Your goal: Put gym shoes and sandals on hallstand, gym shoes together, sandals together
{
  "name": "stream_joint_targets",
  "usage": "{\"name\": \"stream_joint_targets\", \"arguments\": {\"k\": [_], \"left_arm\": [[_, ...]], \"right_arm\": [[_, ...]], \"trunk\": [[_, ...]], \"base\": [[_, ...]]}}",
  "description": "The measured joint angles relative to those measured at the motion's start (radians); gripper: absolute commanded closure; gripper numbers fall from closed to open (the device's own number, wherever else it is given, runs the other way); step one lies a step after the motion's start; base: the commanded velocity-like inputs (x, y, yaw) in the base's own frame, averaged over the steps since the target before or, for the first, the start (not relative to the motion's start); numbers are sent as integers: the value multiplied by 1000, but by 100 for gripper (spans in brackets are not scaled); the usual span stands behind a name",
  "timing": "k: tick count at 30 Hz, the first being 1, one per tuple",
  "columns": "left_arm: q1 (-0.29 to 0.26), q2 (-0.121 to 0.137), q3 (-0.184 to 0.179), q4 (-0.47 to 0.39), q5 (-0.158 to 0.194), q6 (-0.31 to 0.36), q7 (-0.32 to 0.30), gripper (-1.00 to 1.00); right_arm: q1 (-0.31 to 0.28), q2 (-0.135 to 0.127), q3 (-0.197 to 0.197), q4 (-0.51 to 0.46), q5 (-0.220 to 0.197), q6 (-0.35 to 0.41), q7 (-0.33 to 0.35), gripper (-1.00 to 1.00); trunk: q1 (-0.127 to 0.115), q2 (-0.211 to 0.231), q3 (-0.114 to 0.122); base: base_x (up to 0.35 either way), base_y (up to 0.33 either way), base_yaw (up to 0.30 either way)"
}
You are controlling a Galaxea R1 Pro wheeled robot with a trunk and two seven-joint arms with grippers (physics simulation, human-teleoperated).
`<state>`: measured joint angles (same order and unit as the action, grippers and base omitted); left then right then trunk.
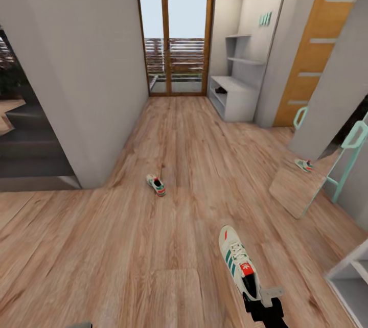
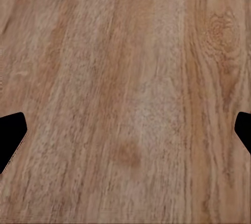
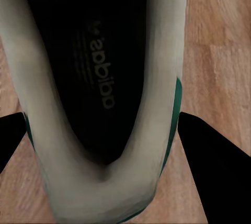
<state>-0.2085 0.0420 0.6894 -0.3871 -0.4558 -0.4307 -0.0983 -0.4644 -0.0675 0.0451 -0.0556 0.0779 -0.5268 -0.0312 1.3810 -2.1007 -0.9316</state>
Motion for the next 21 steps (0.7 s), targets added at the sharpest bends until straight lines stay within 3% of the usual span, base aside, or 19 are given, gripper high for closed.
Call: {"name": "stream_joint_targets", "arguments": {"k": [6,21], "left_arm": [[0,0,0,0,0,0,0,-100],[-1,0,1,1,0,0,0,-100]], "right_arm": [[0,-1,2,0,-1,0,-1,100],[0,-2,1,-1,0,0,0,100]], "trunk": [[0,0,0],[0,0,0]], "base": [[332,-30,182],[300,-134,5]]}}
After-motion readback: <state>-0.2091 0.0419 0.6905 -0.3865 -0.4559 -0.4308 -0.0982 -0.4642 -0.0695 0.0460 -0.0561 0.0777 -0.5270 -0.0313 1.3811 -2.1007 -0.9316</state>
